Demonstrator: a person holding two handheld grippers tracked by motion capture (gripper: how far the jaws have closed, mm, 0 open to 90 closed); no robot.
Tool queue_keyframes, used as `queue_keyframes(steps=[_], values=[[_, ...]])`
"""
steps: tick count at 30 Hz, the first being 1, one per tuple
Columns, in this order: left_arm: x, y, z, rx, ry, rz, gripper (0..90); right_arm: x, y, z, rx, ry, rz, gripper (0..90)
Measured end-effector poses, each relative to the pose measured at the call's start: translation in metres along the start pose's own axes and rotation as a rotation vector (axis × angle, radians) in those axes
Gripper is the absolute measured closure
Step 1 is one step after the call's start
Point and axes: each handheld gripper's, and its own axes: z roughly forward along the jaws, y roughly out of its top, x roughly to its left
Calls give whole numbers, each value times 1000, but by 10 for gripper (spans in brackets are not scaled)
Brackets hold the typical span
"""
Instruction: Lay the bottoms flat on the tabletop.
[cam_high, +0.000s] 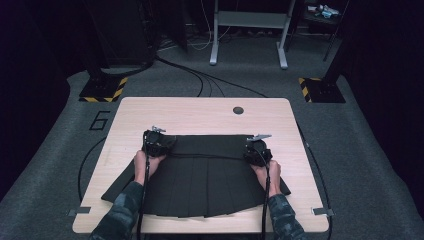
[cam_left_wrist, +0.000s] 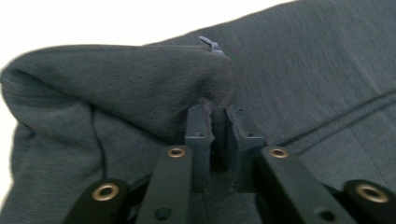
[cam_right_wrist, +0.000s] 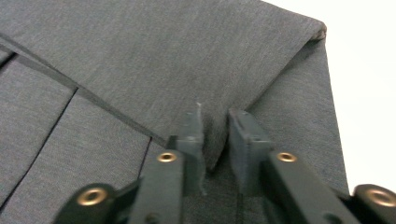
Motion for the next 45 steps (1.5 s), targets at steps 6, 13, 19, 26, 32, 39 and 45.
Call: queue_keyframes(steps=[6, 13, 19, 26, 32, 39, 45], values=[[-1, -6, -6, -43, -8, -1, 837, 2, -2, -4, -25, -9, -17, 844], [1, 2, -22, -94, -17, 17, 848, 3, 3, -18, -58, 5, -26, 853], [13, 48, -24, -150, 36, -10, 853, -11, 49, -27, -87, -22, -32, 864], [19, 97, -40, -289, 214, -100, 516, -39, 133, -25, -137, -82, 136, 778], [31, 87, -59, -293, 181, -117, 325, -38, 128, -40, -165, -61, 128, 655], [31, 58, -78, -279, 159, -51, 262, -34, 102, -47, -152, -25, 80, 469], [34, 21, -93, -243, 134, -20, 242, -27, 73, -57, -145, 12, 56, 345]])
